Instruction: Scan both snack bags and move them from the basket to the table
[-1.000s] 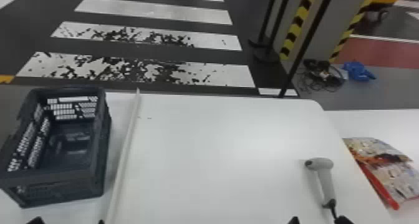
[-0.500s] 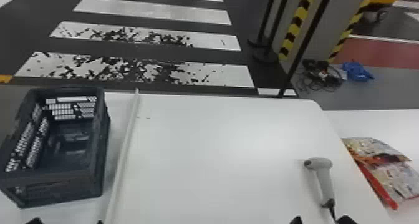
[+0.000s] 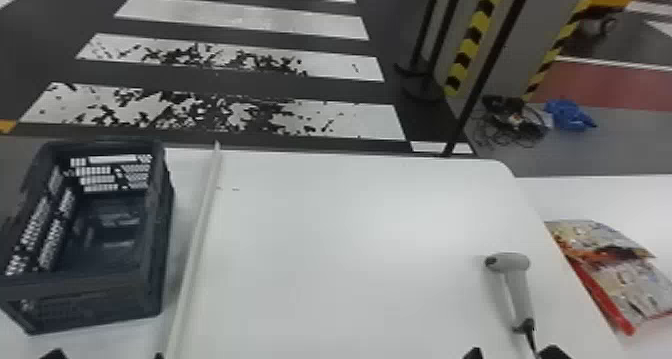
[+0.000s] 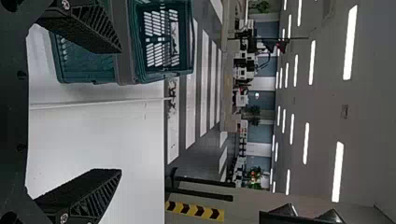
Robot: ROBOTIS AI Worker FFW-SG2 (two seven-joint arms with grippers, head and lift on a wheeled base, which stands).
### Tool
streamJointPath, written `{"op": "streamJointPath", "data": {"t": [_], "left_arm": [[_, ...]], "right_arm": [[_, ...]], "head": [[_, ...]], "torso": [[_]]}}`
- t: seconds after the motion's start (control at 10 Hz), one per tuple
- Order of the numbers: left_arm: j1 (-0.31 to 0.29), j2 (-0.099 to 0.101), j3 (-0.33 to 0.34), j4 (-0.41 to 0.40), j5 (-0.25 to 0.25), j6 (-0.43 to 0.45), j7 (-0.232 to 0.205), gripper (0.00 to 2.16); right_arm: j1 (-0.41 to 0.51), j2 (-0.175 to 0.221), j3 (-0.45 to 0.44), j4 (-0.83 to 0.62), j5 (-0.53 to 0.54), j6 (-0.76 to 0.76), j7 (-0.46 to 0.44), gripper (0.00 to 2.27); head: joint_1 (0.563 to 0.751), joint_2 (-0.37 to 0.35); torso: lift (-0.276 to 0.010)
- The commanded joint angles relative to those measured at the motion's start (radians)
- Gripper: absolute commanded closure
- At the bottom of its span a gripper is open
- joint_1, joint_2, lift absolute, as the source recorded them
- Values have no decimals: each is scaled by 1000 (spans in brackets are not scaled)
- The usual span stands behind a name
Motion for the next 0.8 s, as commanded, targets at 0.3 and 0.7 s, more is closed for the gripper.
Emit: {"op": "streamJointPath", "data": {"t": [0.3, 0.7], "left_arm": [[-7, 0, -3, 4, 0, 0, 0, 80], [-14, 0, -3, 10, 2, -3, 0, 80]], "right_arm": [[-5, 4, 10, 8, 5, -15, -2, 80], [-8, 4, 12, 23, 6, -36, -2, 83]], "head": [[695, -165], [695, -160]], "torso": [[-98], [-98]]}}
